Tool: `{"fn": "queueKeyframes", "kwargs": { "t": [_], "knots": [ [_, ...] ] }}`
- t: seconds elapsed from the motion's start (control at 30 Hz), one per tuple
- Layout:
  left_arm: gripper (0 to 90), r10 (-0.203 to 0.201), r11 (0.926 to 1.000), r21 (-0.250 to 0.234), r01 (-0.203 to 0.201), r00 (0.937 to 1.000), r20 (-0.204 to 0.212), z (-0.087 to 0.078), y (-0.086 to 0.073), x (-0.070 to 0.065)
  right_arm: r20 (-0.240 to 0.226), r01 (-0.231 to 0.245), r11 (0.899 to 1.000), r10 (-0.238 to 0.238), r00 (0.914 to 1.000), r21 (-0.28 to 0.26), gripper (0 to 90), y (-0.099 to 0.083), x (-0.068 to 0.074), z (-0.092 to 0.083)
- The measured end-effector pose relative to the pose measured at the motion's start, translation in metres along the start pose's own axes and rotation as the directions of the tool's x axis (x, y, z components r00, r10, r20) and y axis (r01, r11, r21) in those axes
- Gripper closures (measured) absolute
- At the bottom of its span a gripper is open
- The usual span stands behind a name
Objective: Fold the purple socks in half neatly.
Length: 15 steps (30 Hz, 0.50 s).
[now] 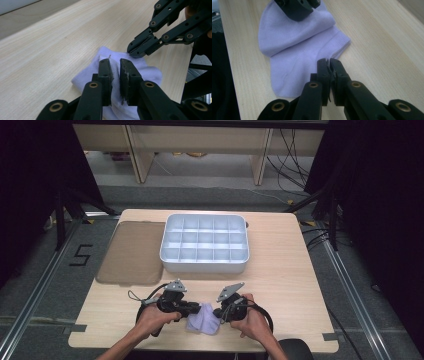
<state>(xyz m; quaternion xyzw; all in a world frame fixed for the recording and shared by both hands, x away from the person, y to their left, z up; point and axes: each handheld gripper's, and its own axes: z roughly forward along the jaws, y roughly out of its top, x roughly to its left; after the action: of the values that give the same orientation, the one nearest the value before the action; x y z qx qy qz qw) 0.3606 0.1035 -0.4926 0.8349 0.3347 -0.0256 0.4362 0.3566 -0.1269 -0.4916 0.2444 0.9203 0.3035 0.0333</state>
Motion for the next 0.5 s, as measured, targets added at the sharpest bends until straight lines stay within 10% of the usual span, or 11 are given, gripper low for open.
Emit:
{"fn": "queueKeyframes", "kwargs": {
  "t": [0.5],
  "knots": [
    [58.1,0.006,0.9981,-0.062,-0.001,0.9971,0.076,-0.009,0.01,-0.009,-0.012,-0.022,0.999,0.022,0.9997,-0.024,85.8,-0.002,-0.005,-0.005]
  ]
}}
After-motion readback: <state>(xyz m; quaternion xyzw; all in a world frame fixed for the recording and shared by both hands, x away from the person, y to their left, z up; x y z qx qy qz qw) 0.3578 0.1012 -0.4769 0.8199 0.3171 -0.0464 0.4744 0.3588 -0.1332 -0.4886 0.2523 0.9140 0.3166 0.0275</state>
